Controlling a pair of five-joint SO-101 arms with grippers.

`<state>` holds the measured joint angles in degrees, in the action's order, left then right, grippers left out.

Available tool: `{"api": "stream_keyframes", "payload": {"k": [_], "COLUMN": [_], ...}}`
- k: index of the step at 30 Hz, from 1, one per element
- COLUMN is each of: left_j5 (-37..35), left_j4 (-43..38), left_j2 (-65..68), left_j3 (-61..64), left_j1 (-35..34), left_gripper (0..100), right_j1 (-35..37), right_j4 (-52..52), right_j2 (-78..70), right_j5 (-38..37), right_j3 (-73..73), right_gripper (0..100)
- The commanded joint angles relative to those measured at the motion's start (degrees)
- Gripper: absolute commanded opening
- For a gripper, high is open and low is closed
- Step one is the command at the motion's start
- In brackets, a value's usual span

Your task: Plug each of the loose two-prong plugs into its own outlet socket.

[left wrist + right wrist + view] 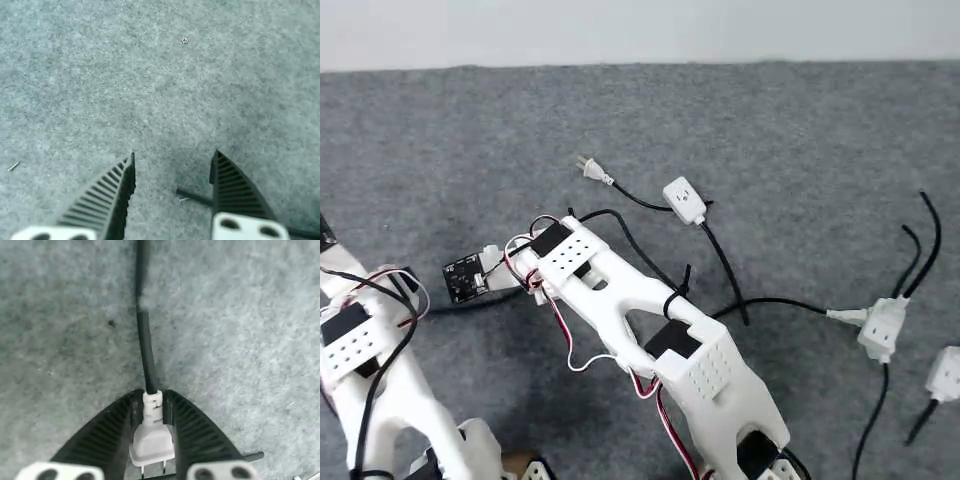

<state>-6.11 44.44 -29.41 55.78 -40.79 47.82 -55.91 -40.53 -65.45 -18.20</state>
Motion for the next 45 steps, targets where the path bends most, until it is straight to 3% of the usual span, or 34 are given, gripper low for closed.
{"api": "stream_keyframes", "payload": {"k": [1,7,15,21,26,31,37,40,45], "left_j5": [-0.70,-0.70,-3.78,-4.31,-3.69,9.14,17.85,19.96,27.08], "left_j4": [-1.58,-1.67,-1.76,-2.55,2.90,11.87,12.04,10.99,9.67], "left_j2": [-0.97,-0.88,-0.88,2.20,17.49,28.92,27.78,27.60,27.69], "left_j3": [-2.51,-2.51,-2.59,-3.65,-14.20,-23.96,-22.02,-21.85,-22.29], "left_j1": [-0.18,-0.18,-0.18,1.67,4.40,11.43,23.82,29.89,38.59], "left_gripper": [23,23,23,23,23,23,12,11,10], "right_j1": [0.22,0.31,-1.45,-3.38,-4.18,-4.44,-8.04,-9.71,-12.18], "right_j4": [-0.13,0.04,0.13,-4.09,-13.32,-22.11,-29.67,-30.64,-24.31], "right_j2": [-0.13,0.48,4.79,13.76,23.87,31.60,38.55,42.42,53.67], "right_j5": [0.70,3.34,39.21,49.76,52.04,52.13,52.22,52.31,54.07], "right_j3": [-3.60,-3.78,-11.96,-11.96,-11.96,-11.87,-11.52,-7.65,8.70], "right_gripper": [4.2,0.7,0.8,0.8,0.8,0.8,0.8,0.8,0.8]}}
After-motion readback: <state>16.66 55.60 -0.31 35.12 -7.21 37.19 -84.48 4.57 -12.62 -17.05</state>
